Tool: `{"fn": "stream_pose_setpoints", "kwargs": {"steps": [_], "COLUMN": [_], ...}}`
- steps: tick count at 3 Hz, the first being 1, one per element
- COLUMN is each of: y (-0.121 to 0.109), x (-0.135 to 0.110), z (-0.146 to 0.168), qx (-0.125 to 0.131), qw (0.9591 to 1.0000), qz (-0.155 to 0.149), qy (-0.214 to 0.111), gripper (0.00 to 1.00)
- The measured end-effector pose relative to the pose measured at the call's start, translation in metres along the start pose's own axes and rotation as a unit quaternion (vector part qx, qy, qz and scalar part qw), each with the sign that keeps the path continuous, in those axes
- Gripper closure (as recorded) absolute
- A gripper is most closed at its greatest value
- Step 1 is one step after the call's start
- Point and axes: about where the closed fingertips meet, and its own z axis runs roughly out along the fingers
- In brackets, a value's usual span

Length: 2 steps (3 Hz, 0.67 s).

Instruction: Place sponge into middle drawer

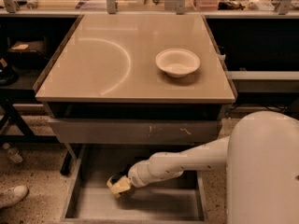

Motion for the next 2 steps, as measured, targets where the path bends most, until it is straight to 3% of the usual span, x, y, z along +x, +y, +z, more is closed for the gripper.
{"fn": "stream_pose_setpoints", "kwargs": {"steps": [2], "y": [0.0], "x": [0.0], "z": [0.0], "qx": [0.0], "qw": [1.0], "qz": [0.0], "qy": [0.0], "gripper": [0.13]}}
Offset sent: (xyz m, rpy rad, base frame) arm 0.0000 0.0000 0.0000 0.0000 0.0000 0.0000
